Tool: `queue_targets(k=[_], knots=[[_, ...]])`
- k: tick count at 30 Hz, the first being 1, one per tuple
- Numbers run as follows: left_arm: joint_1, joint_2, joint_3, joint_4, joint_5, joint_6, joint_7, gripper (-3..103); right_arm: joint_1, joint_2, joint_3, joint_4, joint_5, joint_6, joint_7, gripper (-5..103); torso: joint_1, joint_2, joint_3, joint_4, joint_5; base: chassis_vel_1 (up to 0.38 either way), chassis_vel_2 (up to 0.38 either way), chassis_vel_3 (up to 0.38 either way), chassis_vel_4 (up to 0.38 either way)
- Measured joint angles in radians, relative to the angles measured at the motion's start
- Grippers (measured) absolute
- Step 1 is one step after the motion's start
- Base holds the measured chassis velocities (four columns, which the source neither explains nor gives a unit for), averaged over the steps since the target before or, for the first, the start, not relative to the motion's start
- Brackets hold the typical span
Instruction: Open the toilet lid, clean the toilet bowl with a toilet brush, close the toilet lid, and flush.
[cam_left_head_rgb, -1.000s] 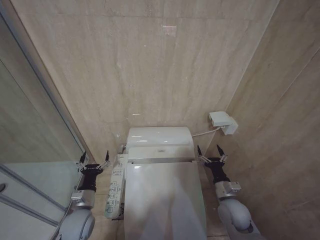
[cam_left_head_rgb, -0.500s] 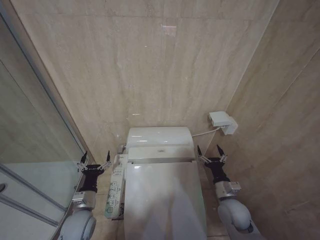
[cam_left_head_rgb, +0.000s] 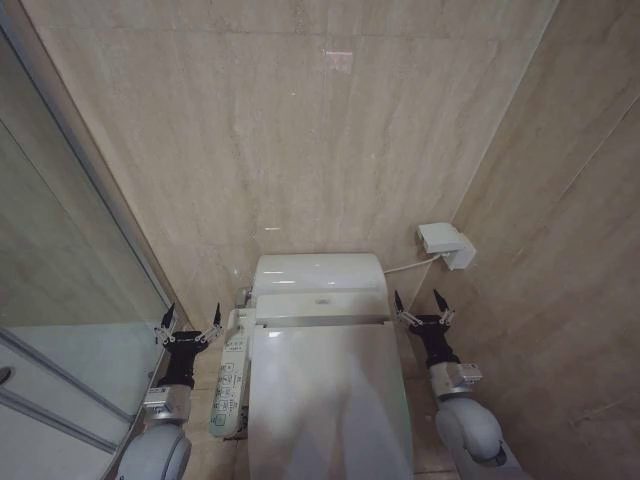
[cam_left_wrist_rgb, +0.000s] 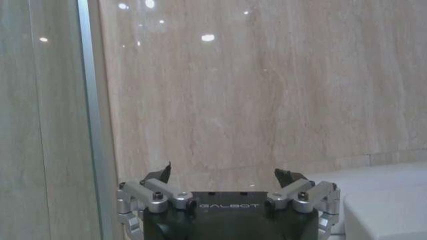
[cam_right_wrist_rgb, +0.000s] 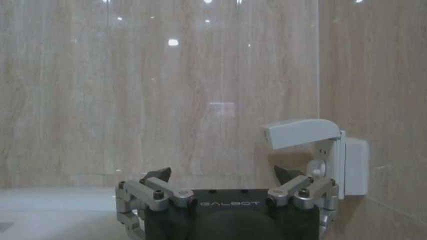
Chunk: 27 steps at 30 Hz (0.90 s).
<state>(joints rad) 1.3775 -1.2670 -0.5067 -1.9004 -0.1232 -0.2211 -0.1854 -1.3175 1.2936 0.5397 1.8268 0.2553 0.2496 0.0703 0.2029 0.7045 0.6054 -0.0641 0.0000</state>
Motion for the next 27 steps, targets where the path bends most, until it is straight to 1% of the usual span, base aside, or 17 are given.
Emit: queue_targets(k=[18, 22, 27], knots=[[-0.001, 0.001, 0.001, 0.0, 0.0, 0.0, 0.0, 100, 0.0, 0.0, 0.0, 0.0, 0.0, 0.0, 0.0, 100, 0.0, 0.0, 0.0, 0.0001, 0.0, 0.0, 0.0, 0.0, 0.0], [-0.001, 0.001, 0.001, 0.0, 0.001, 0.0, 0.0, 100, 0.0, 0.0, 0.0, 0.0, 0.0, 0.0, 0.0, 100, 0.0, 0.0, 0.0, 0.0001, 0.0001, 0.045, -0.057, -0.064, 0.069], [-0.001, 0.001, 0.001, 0.0, 0.0, 0.0, 0.0, 100, 0.0, 0.0, 0.0, 0.0, 0.0, 0.0, 0.0, 100, 0.0, 0.0, 0.0, 0.0001, -0.0001, 0.144, -0.131, -0.123, 0.132]])
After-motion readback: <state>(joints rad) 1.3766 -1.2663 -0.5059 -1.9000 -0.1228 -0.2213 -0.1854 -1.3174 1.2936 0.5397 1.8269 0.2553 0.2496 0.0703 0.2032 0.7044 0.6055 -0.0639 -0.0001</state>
